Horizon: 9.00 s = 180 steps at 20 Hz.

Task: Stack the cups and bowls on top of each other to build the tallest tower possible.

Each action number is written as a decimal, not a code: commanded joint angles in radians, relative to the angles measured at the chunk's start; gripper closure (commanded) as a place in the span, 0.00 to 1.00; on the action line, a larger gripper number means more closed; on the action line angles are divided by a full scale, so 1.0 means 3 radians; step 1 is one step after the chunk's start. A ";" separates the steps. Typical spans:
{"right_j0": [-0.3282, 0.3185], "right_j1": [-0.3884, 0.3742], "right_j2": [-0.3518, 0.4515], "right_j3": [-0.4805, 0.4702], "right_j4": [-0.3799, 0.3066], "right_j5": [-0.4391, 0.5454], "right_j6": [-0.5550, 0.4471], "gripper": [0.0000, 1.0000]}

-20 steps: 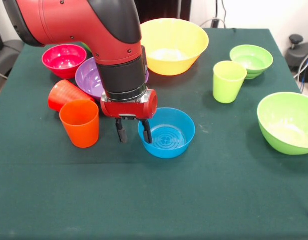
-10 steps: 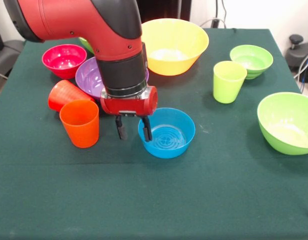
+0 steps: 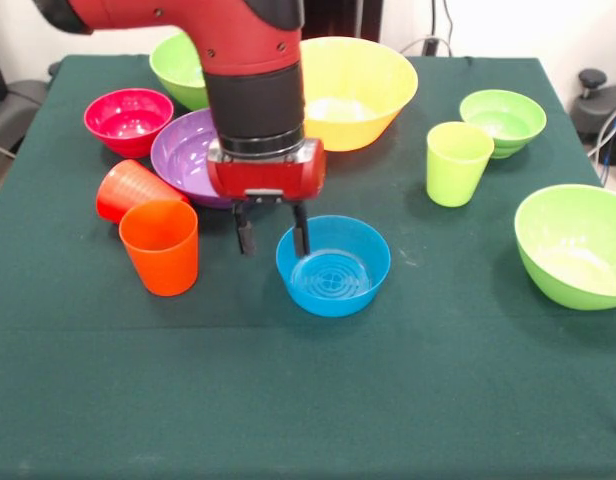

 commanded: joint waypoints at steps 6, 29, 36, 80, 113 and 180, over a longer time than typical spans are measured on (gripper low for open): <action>0.0251 0.0043 -0.0191 0.0161 -0.0356 0.0043 -0.0277 0.00; 0.0116 0.0169 -0.0184 0.0145 -0.0287 0.0076 -0.0358 0.00; 0.0048 0.0096 -0.0161 0.0256 -0.0270 0.0099 -0.0376 0.00; -0.0074 0.0896 -0.0006 -0.0404 -0.0444 -0.0028 -0.0717 0.00; -0.0014 0.0820 -0.0099 -0.0339 -0.0331 -0.0060 -0.0392 1.00; -0.0357 -0.0860 0.0421 0.0922 0.0530 0.0738 -0.0453 1.00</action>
